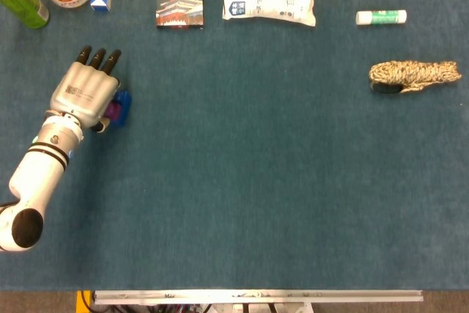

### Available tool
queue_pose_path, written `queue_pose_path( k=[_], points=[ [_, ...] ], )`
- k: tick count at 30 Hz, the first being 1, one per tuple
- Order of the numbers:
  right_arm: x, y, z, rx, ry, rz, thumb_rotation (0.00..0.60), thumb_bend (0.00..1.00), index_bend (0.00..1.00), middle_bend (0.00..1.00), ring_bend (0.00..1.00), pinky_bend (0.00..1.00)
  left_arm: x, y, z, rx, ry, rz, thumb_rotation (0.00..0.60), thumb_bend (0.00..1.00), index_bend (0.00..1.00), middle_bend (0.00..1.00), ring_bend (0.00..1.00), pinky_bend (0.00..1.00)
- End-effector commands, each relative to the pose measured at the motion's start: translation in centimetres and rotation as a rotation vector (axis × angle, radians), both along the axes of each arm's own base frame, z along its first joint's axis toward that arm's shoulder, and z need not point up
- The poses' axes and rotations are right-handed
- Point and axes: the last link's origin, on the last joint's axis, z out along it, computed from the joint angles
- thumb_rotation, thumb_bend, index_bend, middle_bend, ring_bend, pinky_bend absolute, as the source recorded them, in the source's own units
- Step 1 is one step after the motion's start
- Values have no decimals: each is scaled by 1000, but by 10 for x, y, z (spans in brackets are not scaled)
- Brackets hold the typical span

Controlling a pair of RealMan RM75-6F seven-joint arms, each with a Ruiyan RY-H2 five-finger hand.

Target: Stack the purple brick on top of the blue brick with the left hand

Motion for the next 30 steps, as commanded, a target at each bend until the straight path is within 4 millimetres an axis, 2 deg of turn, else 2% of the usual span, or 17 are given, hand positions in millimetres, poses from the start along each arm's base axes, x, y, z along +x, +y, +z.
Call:
queue_pose_path(
  k=[1,15,30],
  points=[
    [0,0,0,0,0,0,600,486,244,270,79,208,0,0,0,-1,2,-2,600,258,457,0,0,48],
    [0,0,0,0,0,0,600,486,244,270,79,208,1,0,-1,-4,-2,-1,600,258,446,0,0,48],
    [0,0,-1,5,4,-2,600,487,244,270,79,208,3,-2,4,7,-5,-8,600,258,292,0,0,48]
  ],
)
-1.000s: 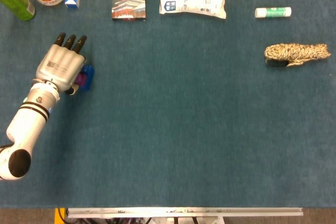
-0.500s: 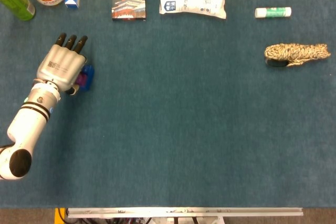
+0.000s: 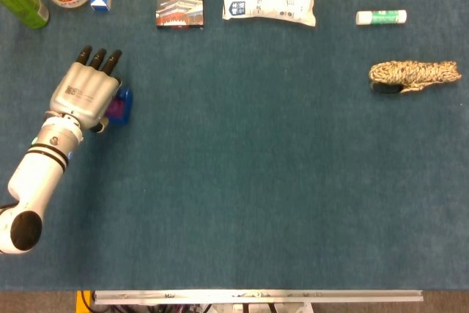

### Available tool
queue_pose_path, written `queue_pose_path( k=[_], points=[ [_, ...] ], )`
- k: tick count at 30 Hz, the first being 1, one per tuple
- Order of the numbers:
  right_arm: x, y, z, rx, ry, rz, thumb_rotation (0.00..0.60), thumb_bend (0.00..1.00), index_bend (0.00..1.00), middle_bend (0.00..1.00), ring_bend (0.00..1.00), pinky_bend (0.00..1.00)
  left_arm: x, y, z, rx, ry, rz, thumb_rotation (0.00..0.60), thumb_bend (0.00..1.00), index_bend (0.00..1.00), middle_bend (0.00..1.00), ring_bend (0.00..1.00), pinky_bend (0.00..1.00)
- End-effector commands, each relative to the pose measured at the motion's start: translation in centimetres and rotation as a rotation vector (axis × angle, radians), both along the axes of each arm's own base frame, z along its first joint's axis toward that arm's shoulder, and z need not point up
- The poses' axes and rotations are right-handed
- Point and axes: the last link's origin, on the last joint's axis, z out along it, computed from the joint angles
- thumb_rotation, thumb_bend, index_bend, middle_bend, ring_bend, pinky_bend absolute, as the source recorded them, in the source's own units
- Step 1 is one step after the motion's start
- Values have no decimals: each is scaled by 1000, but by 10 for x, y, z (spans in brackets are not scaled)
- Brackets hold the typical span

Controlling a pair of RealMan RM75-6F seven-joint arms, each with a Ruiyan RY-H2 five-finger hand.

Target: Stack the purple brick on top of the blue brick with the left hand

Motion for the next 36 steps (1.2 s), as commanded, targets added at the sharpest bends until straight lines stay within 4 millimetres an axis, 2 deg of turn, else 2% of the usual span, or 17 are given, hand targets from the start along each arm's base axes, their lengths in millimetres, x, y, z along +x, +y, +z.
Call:
queue_pose_path(
  k=[1,19,29,36],
  points=[
    [0,0,0,1,0,0,600,487,244,270,79,208,0,0,1,2,-1,1,600,258,288,0,0,48],
    [0,0,-1,2,1,-2,600,487,244,270,79,208,-1,-3,9,23,-10,10,600,259,278,0,0,47],
    [0,0,0,0,-1,-1,600,486,244,270,79,208,4,-20,21,60,-73,-10,600,258,290,0,0,48],
    [0,0,-1,3,2,-1,600,486,244,270,79,208,1,-33,30,91,-152,-4,600,263,195,0,0,79]
  ],
)
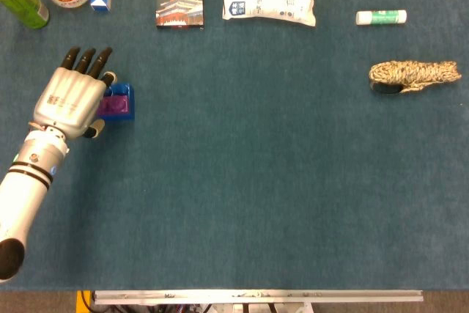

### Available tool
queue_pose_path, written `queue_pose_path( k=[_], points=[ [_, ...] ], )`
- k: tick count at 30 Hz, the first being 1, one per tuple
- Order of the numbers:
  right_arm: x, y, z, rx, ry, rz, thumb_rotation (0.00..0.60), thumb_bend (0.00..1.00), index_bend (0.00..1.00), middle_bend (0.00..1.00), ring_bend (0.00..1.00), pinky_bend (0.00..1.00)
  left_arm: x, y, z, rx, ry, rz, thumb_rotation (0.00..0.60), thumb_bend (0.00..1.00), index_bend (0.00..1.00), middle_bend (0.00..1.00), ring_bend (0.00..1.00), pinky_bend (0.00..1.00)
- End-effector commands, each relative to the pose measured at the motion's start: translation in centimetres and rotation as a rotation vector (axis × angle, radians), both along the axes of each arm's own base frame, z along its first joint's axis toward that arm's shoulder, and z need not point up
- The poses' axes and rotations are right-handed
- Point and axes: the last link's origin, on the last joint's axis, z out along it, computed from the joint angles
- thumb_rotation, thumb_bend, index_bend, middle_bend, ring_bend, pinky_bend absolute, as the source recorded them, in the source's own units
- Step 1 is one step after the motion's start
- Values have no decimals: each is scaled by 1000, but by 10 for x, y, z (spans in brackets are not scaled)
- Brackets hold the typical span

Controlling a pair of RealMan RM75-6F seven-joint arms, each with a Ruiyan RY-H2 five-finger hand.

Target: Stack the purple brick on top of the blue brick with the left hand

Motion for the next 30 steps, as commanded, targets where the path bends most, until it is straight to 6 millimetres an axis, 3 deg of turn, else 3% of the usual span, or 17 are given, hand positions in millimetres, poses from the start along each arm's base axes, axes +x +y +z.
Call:
queue_pose_path(
  k=[1,7,12,15,19,21,25,30],
  points=[
    [0,0,0,1,0,0,600,486,244,270,79,208,-2,-8,3,8,-35,7,600,276,170,0,0,99],
    [0,0,0,-2,0,-1,600,487,244,270,79,208,-3,-17,-3,-6,-124,44,600,445,13,0,0,148],
    [0,1,1,-6,-2,-1,600,487,244,270,79,208,-4,-9,-8,18,-221,64,600,455,0,0,0,105],
    [0,1,2,-9,-4,-2,600,487,244,270,79,208,-3,-3,-9,24,-261,75,600,401,0,0,0,91],
    [-1,1,3,-12,-6,-2,600,486,244,270,79,208,-1,5,-12,31,-331,95,600,191,0,0,0,78],
    [-1,1,3,-13,-6,-1,600,486,244,270,79,208,0,7,-15,31,-366,109,598,143,0,0,0,71],
    [-1,1,4,-15,-8,0,600,487,244,270,79,208,0,11,-22,45,-395,119,526,32,0,0,0,47],
    [-1,1,5,-18,-9,0,600,487,244,270,79,208,-3,18,-31,91,-410,124,519,0,0,0,0,14]
  ],
)
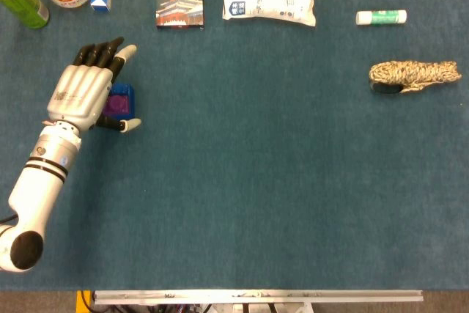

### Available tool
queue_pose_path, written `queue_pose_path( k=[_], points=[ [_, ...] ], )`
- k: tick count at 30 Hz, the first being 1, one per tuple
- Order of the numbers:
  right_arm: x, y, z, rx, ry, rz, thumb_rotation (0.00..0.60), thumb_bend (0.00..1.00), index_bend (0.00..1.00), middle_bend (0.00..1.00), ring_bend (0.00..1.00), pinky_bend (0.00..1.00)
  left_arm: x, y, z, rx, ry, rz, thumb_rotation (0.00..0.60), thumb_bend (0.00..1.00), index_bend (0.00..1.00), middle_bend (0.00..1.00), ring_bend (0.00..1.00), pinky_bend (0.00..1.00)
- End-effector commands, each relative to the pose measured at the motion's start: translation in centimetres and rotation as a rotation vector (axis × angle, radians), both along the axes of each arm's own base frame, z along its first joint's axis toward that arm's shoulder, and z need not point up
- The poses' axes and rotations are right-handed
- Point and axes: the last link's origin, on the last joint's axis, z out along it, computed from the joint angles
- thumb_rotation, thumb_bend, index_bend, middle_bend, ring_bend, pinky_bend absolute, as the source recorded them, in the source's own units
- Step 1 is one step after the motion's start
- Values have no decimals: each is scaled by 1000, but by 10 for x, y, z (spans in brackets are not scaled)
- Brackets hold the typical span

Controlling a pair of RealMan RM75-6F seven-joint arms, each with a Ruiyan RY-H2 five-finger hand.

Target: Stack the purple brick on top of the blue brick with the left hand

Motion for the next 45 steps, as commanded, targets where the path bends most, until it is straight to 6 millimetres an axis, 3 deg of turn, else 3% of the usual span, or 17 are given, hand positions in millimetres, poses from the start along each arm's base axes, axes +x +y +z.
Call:
queue_pose_path(
  k=[1,12,16,18,22,26,34,37,40,45],
  points=[
    [0,0,0,-1,-1,-1,600,487,244,270,79,208,-2,5,-7,44,-12,12,518,0,0,0,0,8],
    [-1,0,1,-3,-4,-1,600,487,244,270,79,208,-10,6,-24,122,-3,9,519,0,2,0,0,0],
    [-1,0,2,-4,-5,-1,600,487,244,270,79,208,-12,7,-28,119,-3,16,517,2,52,0,0,0],
    [-1,0,2,-4,-6,-2,600,487,244,270,79,208,-13,8,-29,131,0,11,527,44,97,0,0,0],
    [-1,0,2,-3,-8,-2,600,486,244,270,79,208,-13,9,-29,148,-2,-2,588,253,178,0,0,0],
    [-1,0,2,-3,-8,-2,600,485,244,270,79,208,-11,9,-29,170,-14,-16,600,408,230,18,0,0],
    [-1,0,1,-2,-9,-3,600,484,244,270,79,208,-10,8,-28,190,-17,-27,600,509,258,83,46,11],
    [-1,0,2,-2,-9,-4,600,485,244,270,79,208,-11,8,-29,196,3,-28,600,587,260,90,81,68],
    [-1,0,1,-2,-11,-5,600,485,244,270,79,208,-11,8,-32,193,18,-20,600,642,247,88,97,200],
    [-1,0,2,-1,-10,-6,600,484,244,270,79,208,-10,10,-33,199,16,-14,600,650,227,73,98,226]
  ],
)
